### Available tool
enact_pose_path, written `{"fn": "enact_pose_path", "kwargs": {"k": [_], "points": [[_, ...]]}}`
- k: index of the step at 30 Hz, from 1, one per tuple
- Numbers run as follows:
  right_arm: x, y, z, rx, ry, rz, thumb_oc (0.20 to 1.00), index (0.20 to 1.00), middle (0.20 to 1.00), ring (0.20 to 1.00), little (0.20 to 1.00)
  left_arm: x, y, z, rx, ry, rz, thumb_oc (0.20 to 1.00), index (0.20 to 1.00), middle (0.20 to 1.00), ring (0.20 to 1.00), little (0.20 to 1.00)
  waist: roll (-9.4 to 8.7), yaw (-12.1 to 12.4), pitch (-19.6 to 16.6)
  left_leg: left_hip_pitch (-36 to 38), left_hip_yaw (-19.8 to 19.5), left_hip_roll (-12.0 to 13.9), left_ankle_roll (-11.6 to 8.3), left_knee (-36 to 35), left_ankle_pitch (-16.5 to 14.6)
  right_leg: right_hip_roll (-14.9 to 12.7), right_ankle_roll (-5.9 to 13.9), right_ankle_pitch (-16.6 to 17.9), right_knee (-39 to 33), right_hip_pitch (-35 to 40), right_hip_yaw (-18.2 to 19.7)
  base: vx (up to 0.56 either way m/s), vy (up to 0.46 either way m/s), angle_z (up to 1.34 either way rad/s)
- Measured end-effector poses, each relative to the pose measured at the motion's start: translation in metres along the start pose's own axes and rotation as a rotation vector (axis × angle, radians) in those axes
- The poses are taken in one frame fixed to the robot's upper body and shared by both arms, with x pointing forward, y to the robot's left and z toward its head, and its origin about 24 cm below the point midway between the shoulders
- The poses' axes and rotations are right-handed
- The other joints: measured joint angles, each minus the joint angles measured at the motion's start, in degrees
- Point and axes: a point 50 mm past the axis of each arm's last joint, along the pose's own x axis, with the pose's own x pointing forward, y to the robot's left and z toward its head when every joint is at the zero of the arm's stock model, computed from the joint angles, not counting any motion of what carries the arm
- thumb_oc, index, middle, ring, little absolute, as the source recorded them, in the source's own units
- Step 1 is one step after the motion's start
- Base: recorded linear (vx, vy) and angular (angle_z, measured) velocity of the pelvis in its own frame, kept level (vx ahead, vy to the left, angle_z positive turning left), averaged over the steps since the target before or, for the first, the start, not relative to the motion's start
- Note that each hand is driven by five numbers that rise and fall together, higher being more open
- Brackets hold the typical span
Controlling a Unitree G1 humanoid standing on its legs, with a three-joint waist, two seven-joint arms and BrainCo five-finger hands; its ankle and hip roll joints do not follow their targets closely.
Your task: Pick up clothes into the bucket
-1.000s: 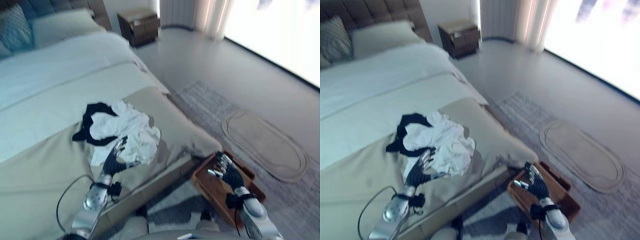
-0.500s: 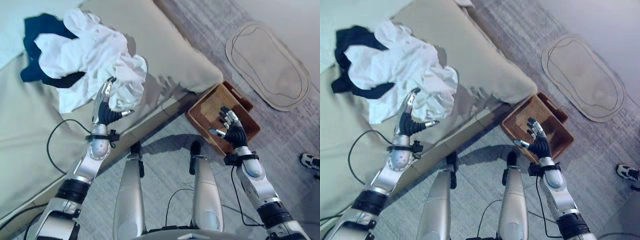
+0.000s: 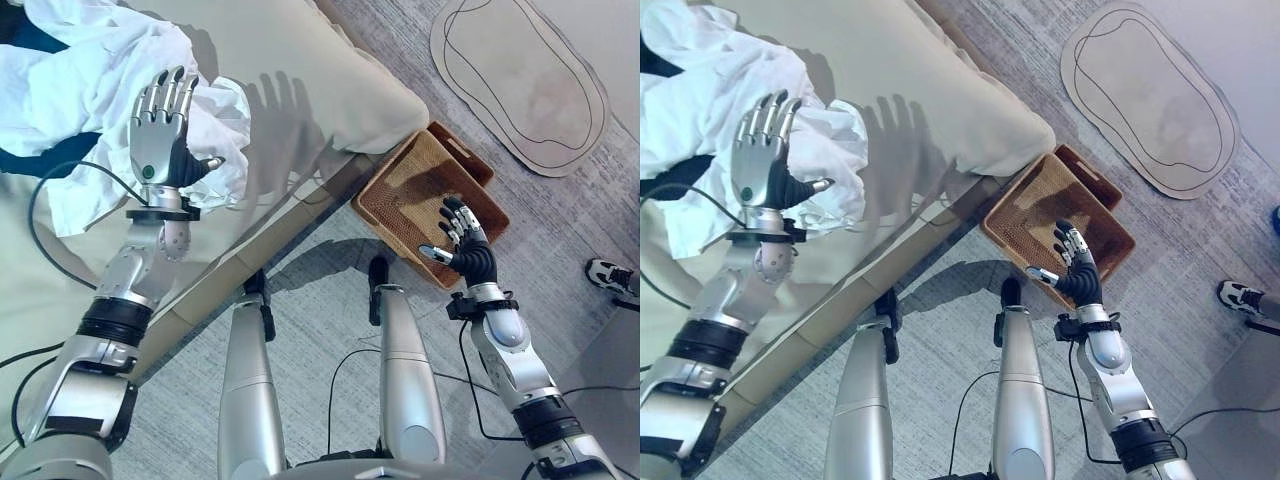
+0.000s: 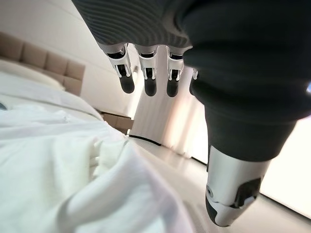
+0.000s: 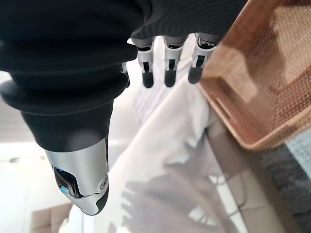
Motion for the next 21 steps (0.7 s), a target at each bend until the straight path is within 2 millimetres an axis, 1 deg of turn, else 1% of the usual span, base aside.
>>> {"fn": "enact_pose_path", "kwargs": {"k": [2, 3, 7, 10, 13, 15, 18, 19, 20, 21], "points": [[0.002, -0.006, 0.003, -0.004, -0.014, -0.023, 1.0, 1.0, 1.0, 1.0, 1.0, 0.008, 0.0, -0.009, 0.091, 0.0, -0.021, 1.0, 1.0, 1.0, 1.0, 1.0, 0.0, -0.2, 0.0, -1.6, 0.0, 0.0, 0.0, 0.8, 0.0, 0.1, 0.03, 0.0, 0.7, -1.6, 0.3, 0.0, 0.0, 0.0], [0.003, -0.007, 0.005, -0.009, -0.02, -0.024, 1.0, 1.0, 1.0, 1.0, 1.0, 0.011, -0.004, -0.015, 0.142, 0.007, -0.059, 1.0, 1.0, 1.0, 1.0, 1.0, 0.0, -0.3, 0.0, -2.3, 0.0, 0.0, -0.04, 1.6, 0.0, 0.1, 0.05, 0.0, 1.3, -2.3, 0.3, 0.0, 0.0, 0.0], [0.005, -0.007, 0.006, -0.011, -0.026, -0.019, 1.0, 1.0, 1.0, 1.0, 1.0, 0.008, -0.014, -0.026, 0.237, 0.034, -0.15, 1.0, 1.0, 1.0, 1.0, 1.0, -0.06, -1.3, -0.1, -3.3, 0.0, 0.0, 0.07, 2.4, -0.3, 0.1, 0.09, 0.1, 1.3, -2.9, 0.5, 0.0, 0.0, 0.0], [0.005, -0.009, 0.006, -0.015, -0.024, -0.012, 1.0, 1.0, 1.0, 1.0, 1.0, 0.012, -0.021, -0.025, 0.275, 0.027, -0.239, 1.0, 1.0, 1.0, 1.0, 1.0, -0.16, -1.3, -0.5, -4.2, 0.0, 0.0, 0.02, 2.4, -0.6, 0.1, -0.13, -0.1, 1.3, -3.8, 0.5, 0.0, 0.012, -0.01], [0.006, -0.009, 0.006, -0.016, -0.019, -0.009, 1.0, 1.0, 1.0, 1.0, 1.0, 0.017, -0.023, -0.023, 0.32, -0.004, -0.293, 1.0, 1.0, 1.0, 1.0, 1.0, -0.3, -1.2, -1.0, -5.0, 0.0, -0.1, 0.03, 2.5, -0.6, 0.1, -0.1, 0.0, 1.3, -4.5, 0.6, 0.0, 0.011, 0.0], [0.006, -0.008, 0.006, -0.016, -0.017, -0.006, 1.0, 1.0, 1.0, 1.0, 1.0, 0.02, -0.029, -0.023, 0.359, -0.025, -0.34, 1.0, 1.0, 1.0, 1.0, 1.0, -0.45, -1.2, -1.2, -5.1, 0.1, -0.1, 0.04, 2.7, -0.6, 0.1, -0.07, 0.0, 1.2, -4.6, 0.7, 0.0, 0.0, 0.0], [0.006, -0.005, 0.004, -0.015, -0.013, 0.014, 1.0, 1.0, 1.0, 1.0, 1.0, 0.017, -0.036, -0.022, 0.389, -0.051, -0.403, 1.0, 1.0, 1.0, 1.0, 1.0, -0.89, -1.5, -3.0, -6.0, 0.3, -0.1, 0.04, 3.0, -0.7, 0.1, -0.06, 0.0, 1.2, -5.4, 0.9, 0.0, 0.0, 0.0], [0.006, -0.004, 0.004, -0.014, -0.012, 0.018, 1.0, 1.0, 1.0, 1.0, 1.0, 0.015, -0.04, -0.02, 0.4, -0.07, -0.431, 0.856, 0.856, 0.856, 0.856, 0.856, -0.99, -1.5, -3.4, -6.1, 0.3, -0.1, 0.05, 3.2, -0.7, 0.1, 0.36, 0.3, 1.2, -5.5, 1.0, 0.0, 0.0, 0.0], [0.006, -0.004, 0.004, -0.014, -0.012, 0.019, 1.0, 1.0, 1.0, 1.0, 1.0, 0.015, -0.041, -0.019, 0.397, -0.077, -0.442, 0.595, 0.595, 0.595, 0.595, 0.595, -1.05, -1.4, -3.4, -6.1, 0.3, -0.1, -0.02, 3.3, -0.8, 0.1, 0.46, 0.3, 1.2, -5.5, 1.0, 0.0, 0.0, 0.0], [0.006, -0.004, 0.004, -0.014, -0.011, 0.022, 1.0, 1.0, 1.0, 1.0, 1.0, 0.013, -0.043, -0.017, 0.395, -0.092, -0.464, 0.235, 0.235, 0.235, 0.235, 0.235, -1.14, -1.4, -3.5, -6.1, 0.3, -0.2, -0.07, 3.4, -0.8, 0.1, 0.46, 0.3, 1.2, -5.4, 1.0, 0.0, 0.0, 0.0]]}}
